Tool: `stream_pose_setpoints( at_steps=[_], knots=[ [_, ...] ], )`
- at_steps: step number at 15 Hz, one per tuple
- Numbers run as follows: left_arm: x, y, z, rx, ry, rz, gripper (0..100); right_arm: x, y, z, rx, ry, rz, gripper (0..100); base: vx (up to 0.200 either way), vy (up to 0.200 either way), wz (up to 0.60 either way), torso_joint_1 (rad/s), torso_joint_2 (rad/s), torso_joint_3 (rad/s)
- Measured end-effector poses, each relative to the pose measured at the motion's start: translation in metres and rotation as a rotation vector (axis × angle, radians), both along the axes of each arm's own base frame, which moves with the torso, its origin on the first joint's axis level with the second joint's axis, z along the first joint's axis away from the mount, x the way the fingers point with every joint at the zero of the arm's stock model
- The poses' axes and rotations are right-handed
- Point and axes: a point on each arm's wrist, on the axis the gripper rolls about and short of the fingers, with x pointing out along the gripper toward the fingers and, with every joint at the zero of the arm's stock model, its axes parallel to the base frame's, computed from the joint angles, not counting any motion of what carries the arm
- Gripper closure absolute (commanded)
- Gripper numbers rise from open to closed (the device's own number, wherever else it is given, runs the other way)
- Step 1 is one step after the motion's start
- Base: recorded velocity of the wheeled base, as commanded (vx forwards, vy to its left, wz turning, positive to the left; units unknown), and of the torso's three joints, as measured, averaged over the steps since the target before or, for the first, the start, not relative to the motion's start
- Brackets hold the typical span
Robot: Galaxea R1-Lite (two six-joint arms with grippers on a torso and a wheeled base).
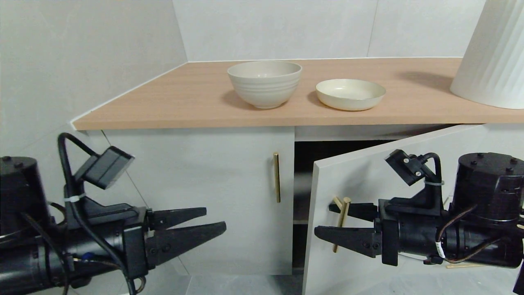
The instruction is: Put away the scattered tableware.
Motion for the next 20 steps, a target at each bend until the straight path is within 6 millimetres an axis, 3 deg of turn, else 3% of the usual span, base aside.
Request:
stream_pose_setpoints(
  at_steps=[6,7,15,20],
  knots=[
    [0.006,-0.011,-0.018,0.030,0.074,-0.030,0,0.000,0.000,-0.001,-0.002,0.002,0.000,0,0.000,0.000,0.00,0.000,0.00,0.000],
    [0.007,-0.011,-0.018,0.031,0.077,-0.030,100,0.000,0.000,-0.001,-0.003,0.002,0.000,0,0.000,0.000,0.00,0.000,0.00,0.000],
    [0.015,-0.017,-0.019,0.018,0.034,-0.046,100,-0.001,0.000,-0.001,-0.003,0.003,0.000,0,0.000,0.000,0.00,0.000,0.00,0.000],
    [0.035,-0.049,-0.041,0.052,-0.076,-0.149,100,-0.001,-0.001,0.000,-0.002,0.003,0.000,0,0.000,0.000,0.00,0.000,0.00,0.000]
  ],
)
